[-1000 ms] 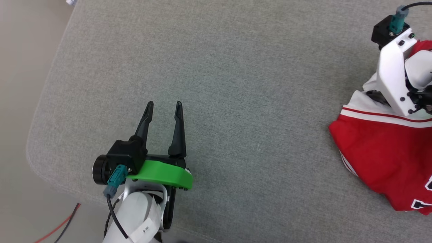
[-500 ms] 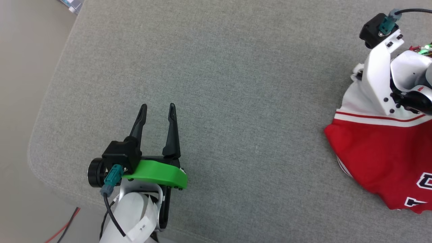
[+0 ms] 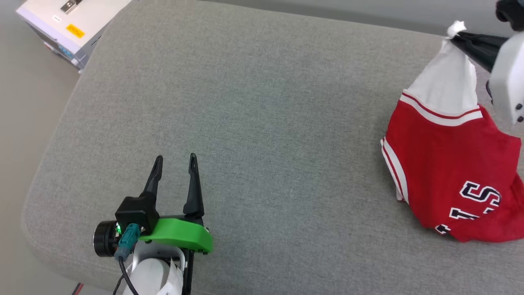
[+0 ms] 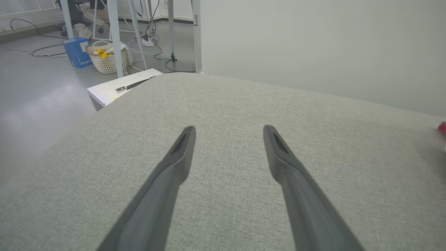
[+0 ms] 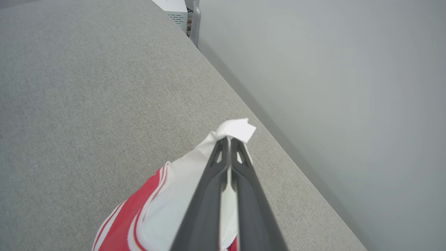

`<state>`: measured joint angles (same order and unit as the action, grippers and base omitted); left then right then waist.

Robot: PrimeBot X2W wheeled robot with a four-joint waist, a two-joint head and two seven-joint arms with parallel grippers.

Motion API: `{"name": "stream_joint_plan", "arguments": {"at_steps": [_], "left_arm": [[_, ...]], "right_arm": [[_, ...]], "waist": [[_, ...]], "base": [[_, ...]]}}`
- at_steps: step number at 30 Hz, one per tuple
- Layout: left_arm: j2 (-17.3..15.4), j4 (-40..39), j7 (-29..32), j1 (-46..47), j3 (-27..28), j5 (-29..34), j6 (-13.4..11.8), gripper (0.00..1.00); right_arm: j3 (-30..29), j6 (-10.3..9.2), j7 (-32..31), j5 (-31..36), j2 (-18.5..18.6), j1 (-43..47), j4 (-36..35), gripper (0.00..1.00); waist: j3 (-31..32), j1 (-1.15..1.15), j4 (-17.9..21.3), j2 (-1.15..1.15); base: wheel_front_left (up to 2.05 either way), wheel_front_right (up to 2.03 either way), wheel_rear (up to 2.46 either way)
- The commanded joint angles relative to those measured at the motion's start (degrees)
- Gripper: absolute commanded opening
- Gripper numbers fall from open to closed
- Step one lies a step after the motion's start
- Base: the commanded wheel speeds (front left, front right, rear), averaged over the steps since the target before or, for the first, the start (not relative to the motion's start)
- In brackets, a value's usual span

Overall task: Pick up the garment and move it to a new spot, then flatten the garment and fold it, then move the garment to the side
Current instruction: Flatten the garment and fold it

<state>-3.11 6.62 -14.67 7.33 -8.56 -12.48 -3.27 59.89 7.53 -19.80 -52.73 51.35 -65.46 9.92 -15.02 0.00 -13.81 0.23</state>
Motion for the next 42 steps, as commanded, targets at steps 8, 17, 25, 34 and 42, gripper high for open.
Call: {"name": "stream_joint_plan", "arguments": {"at_steps": [8, 17, 25, 34, 42], "left_arm": [[0.2, 0.0, -0.3, -3.6, 2.0, 1.3, 0.7, 1.0], [0.2, 0.2, -0.3, -4.7, 2.2, 1.7, 1.0, 1.0], [0.2, 0.4, -0.3, -3.9, 1.5, 1.8, 1.3, 1.0], [0.2, 1.1, -0.3, -3.7, 1.2, 1.9, 1.5, 1.0], [0.2, 1.0, -0.3, -4.8, 1.8, 2.5, 1.4, 1.0]], "right_arm": [[-11.9, -0.04, 7.6, -3.2, 9.4, 18.9, -1.2, 0.0], [-25.9, -0.04, 12.6, -4.5, 7.4, 42.9, 8.8, 0.0], [-33.7, -0.04, 13.4, -3.1, -2.4, 56.7, 20.2, 0.0], [-37.2, -0.04, 16.1, -0.1, -10.4, 59.3, 26.7, 0.28], [-46.5, -0.04, 26.1, 8.0, -10.4, 58.8, 19.1, 1.0]], "waist": [[5.5, 0.0, 6.7, -0.23], [6.2, 0.0, 10.2, -0.23], [5.0, 0.0, 10.1, -0.23], [5.3, 0.0, 9.0, -0.23], [7.6, 0.0, 9.5, -0.23]], "base": [[0.0, 0.0, 0.0], [0.0, 0.0, 0.0], [0.0, 0.0, 0.0], [0.0, 0.0, 0.0], [0.0, 0.0, 0.0]]}}
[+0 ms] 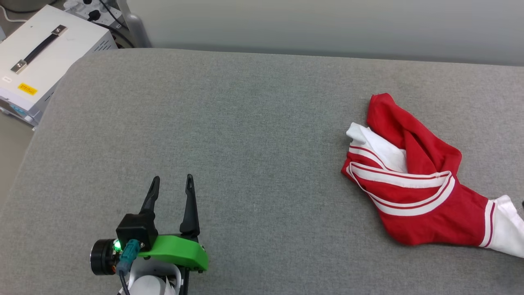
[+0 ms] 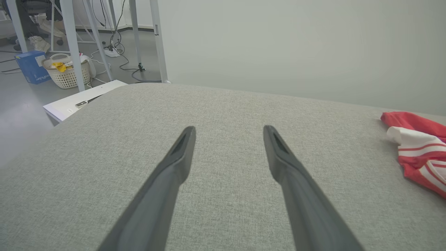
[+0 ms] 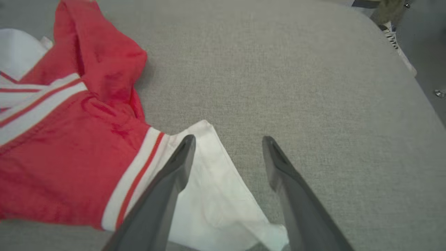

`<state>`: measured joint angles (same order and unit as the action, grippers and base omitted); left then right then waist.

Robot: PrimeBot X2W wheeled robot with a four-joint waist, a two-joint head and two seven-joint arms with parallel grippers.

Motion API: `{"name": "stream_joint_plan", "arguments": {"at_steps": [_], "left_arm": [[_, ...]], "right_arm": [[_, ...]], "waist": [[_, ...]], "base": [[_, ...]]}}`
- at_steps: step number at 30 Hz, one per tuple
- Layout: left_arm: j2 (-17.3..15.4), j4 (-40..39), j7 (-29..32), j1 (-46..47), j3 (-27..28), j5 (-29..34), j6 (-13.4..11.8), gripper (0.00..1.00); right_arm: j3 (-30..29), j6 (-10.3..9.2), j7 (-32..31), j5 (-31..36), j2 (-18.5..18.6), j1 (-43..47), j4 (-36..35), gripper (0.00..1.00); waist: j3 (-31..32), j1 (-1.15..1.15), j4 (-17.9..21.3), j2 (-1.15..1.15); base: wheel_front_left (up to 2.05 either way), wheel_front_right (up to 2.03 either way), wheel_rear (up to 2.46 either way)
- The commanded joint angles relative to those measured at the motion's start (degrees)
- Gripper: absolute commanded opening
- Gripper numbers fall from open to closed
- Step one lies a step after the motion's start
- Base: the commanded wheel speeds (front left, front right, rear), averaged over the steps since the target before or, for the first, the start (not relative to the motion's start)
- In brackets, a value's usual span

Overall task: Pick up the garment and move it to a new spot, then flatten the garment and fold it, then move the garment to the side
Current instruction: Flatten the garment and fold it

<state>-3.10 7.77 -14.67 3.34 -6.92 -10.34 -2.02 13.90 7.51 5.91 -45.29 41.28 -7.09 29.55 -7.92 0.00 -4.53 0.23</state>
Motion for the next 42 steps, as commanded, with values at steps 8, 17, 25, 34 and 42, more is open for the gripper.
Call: {"name": "stream_joint_plan", "arguments": {"at_steps": [8, 17, 25, 34, 42], "left_arm": [[0.2, -0.8, -0.3, -1.5, 0.4, 0.8, 0.4, 1.0], [0.2, -1.2, -0.3, -1.7, 0.6, 1.3, 0.6, 1.0], [0.2, -1.7, -0.3, -0.8, 0.5, 1.4, 0.5, 1.0], [0.2, -2.1, -0.3, 1.4, -0.8, 0.3, 0.1, 1.0], [0.2, -2.3, -0.3, 3.1, -2.5, -1.5, -0.8, 1.0]], "right_arm": [[-14.0, -0.02, 1.1, 12.4, -8.2, 4.1, -17.4, 1.0], [-21.0, -0.02, -0.3, 26.0, -23.1, 7.6, -35.1, 1.0], [-16.0, -0.02, -5.0, 27.2, -18.0, -2.9, -40.1, 1.0], [5.2, -0.02, -26.7, 17.6, -3.7, -22.4, -34.9, 1.0], [24.6, -0.02, -51.7, 2.6, 3.1, -34.9, -28.9, 1.0]], "waist": [[1.6, 0.0, 0.2, -0.23], [1.5, 0.0, -0.5, -0.23], [0.1, 0.0, -1.0, -0.23], [-3.5, 0.0, -3.3, -0.23], [-6.8, 0.0, -5.6, -0.23]], "base": [[0.0, 0.0, 0.0], [0.0, 0.0, 0.0], [0.0, 0.0, 0.0], [0.0, 0.0, 0.0], [0.0, 0.0, 0.0]]}}
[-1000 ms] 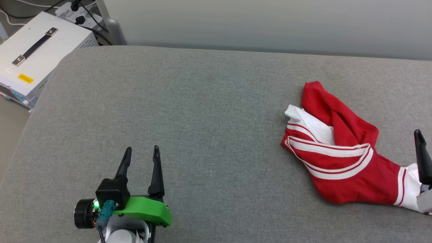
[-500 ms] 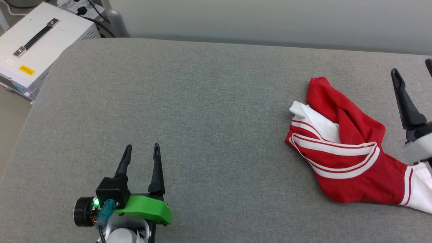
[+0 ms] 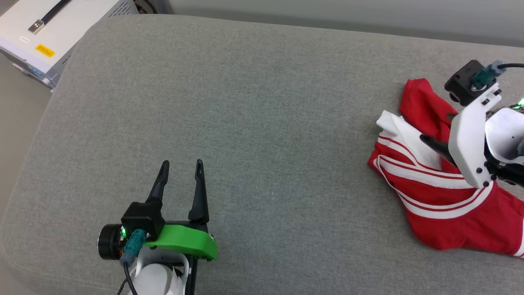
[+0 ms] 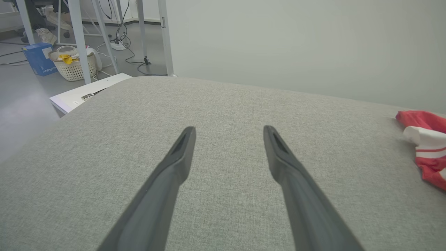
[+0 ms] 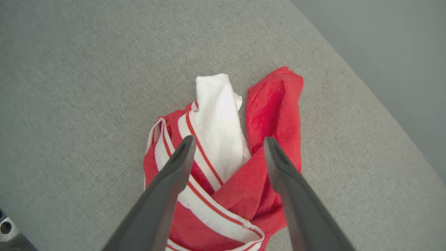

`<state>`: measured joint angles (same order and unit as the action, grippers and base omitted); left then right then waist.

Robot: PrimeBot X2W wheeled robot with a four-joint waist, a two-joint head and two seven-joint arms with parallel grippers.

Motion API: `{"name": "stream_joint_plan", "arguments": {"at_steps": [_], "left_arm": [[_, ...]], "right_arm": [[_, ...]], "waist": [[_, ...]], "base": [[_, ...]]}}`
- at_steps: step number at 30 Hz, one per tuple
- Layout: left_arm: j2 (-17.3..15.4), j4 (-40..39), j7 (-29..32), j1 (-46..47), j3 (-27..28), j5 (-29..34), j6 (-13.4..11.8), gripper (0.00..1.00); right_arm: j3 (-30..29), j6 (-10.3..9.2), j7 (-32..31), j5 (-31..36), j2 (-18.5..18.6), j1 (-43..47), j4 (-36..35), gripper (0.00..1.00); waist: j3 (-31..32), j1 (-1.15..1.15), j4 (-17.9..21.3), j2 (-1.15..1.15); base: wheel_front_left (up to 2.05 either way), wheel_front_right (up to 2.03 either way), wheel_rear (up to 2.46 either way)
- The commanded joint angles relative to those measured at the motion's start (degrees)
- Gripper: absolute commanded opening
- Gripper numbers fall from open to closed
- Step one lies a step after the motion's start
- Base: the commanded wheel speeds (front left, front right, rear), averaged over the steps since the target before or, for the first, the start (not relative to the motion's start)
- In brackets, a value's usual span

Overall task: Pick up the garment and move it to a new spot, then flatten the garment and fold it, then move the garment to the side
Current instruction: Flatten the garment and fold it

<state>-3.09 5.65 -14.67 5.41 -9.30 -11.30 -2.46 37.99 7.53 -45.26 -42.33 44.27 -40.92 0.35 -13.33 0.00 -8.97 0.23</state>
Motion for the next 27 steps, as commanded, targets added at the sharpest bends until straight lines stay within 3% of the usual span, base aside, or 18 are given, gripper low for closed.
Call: {"name": "stream_joint_plan", "arguments": {"at_steps": [1, 7, 13, 16, 17, 18, 22, 27], "left_arm": [[0.2, -0.2, -0.3, 1.3, -0.3, -0.7, -0.5, 1.0], [0.2, -0.1, -0.3, 3.2, -1.9, -1.9, -1.0, 1.0], [0.2, 0.2, -0.3, 3.8, -2.4, -2.5, -1.7, 1.0], [0.2, 0.4, -0.3, 3.5, -1.8, -2.3, -1.8, 1.0], [0.2, 0.5, -0.3, 3.3, -1.5, -2.2, -1.8, 1.0], [0.2, 0.5, -0.3, 3.2, -1.3, -2.1, -1.8, 1.0], [0.2, 0.8, -0.3, 3.0, -0.8, -1.5, -1.6, 1.0], [0.2, 0.7, -0.3, 2.9, -0.7, -1.2, -1.4, 1.0]], "right_arm": [[2.0, -0.04, -2.1, -1.0, 0.2, -2.1, 1.2, 1.0], [9.2, -0.04, -4.0, -3.1, -2.3, -6.1, 9.3, 1.0], [16.9, -0.04, -1.3, -4.3, -3.8, -3.0, 17.7, 1.0], [19.2, -0.04, 3.3, -4.8, -4.0, -2.5, 19.3, 1.0], [19.5, -0.04, 5.1, -4.8, -4.0, -2.7, 19.5, 0.28], [19.8, -0.04, 6.8, -4.7, -4.0, -3.1, 19.5, 0.0], [19.4, -0.04, 16.1, -4.2, -3.8, -6.3, 18.1, 0.0], [19.3, -0.04, 23.4, -2.8, -4.2, -10.8, 13.6, 0.0]], "waist": [[-1.8, 0.0, -1.4, -0.23], [-4.6, 0.0, -3.1, -0.23], [-5.2, 0.0, -4.1, -0.23], [-4.8, 0.0, -3.7, -0.23], [-4.6, 0.0, -3.5, -0.23], [-4.4, 0.0, -3.3, -0.23], [-3.3, 0.0, -2.3, -0.23], [-2.5, 0.0, -1.7, -0.23]], "base": [[0.0, 0.0, 0.0], [0.0, 0.0, 0.0], [0.0, 0.0, 0.0], [0.0, 0.0, 0.0], [0.0, 0.0, 0.0], [0.0, 0.0, 0.0], [0.0, 0.0, 0.0], [0.0, 0.0, 0.0]]}}
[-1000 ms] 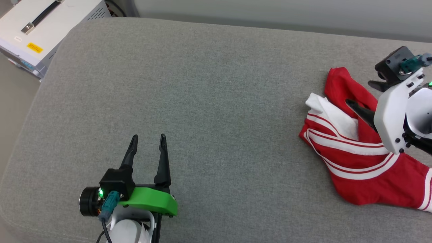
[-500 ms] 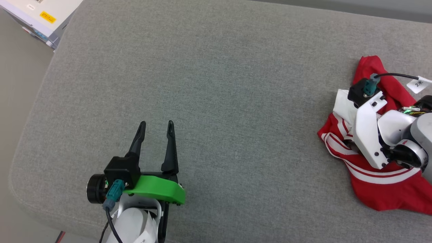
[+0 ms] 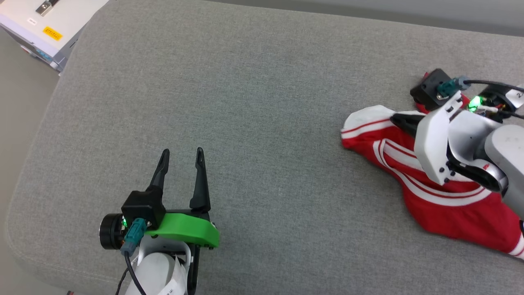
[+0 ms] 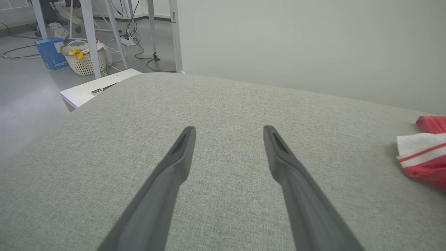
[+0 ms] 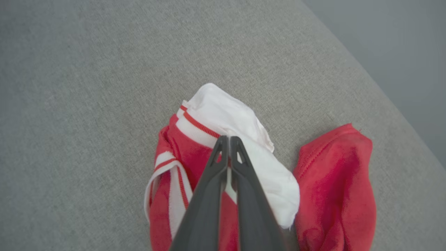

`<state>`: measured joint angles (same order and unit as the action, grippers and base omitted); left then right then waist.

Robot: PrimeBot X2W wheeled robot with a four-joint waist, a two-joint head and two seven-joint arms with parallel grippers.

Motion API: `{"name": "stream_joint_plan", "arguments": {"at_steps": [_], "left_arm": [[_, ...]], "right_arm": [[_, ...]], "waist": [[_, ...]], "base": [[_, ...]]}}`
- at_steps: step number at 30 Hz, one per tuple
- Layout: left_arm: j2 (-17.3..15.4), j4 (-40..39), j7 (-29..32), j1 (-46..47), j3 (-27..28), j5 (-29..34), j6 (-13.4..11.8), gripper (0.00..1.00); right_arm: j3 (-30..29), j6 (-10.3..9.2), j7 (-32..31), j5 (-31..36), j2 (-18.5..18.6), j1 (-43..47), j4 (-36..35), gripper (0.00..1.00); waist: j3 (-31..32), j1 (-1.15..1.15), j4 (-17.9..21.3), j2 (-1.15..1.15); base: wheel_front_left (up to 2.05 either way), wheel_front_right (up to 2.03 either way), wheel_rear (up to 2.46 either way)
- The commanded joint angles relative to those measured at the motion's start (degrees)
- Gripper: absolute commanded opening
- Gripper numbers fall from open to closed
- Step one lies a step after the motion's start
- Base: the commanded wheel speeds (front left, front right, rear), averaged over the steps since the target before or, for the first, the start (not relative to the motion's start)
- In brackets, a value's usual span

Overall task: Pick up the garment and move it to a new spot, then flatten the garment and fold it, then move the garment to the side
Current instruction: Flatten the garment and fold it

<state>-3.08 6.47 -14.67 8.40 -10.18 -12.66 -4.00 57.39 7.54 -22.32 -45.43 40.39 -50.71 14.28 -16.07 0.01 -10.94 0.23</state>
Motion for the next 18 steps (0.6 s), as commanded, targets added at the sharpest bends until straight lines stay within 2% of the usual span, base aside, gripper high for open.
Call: {"name": "stream_joint_plan", "arguments": {"at_steps": [1, 8, 13, 17, 18], "left_arm": [[0.2, -0.1, -0.3, -0.1, 0.2, 0.2, 0.2, 1.0], [0.2, -0.5, -0.3, -0.4, 0.6, 0.0, 0.0, 1.0], [0.2, -0.5, -0.3, -0.7, 0.8, 0.0, -0.1, 1.0], [0.2, -0.5, -0.3, -0.7, 1.2, 0.2, -0.1, 1.0], [0.2, -0.4, -0.3, -0.7, 1.3, 0.3, -0.1, 1.0]], "right_arm": [[0.2, -0.05, 1.3, 0.7, -0.6, -1.8, -1.5, 0.0], [7.0, -0.05, 3.9, 2.3, -5.3, -2.0, -6.3, 0.0], [13.9, -0.05, 2.4, 1.5, -7.5, 1.8, -4.4, 0.0], [15.5, -0.05, 1.1, -0.3, -8.0, 6.0, -2.8, 0.0], [15.7, -0.05, 1.7, 0.4, -7.9, 6.2, -2.4, 0.06]], "waist": [[0.3, -0.01, 0.3, -0.23], [0.1, -0.01, 0.0, -0.23], [0.0, -0.01, -0.3, -0.23], [0.0, -0.01, -0.3, -0.23], [0.1, -0.01, -0.2, -0.23]], "base": [[0.0, 0.0, 0.0], [0.0, 0.0, 0.0], [0.0, 0.0, 0.0], [0.0, 0.0, 0.0], [0.0, 0.0, 0.0]]}}
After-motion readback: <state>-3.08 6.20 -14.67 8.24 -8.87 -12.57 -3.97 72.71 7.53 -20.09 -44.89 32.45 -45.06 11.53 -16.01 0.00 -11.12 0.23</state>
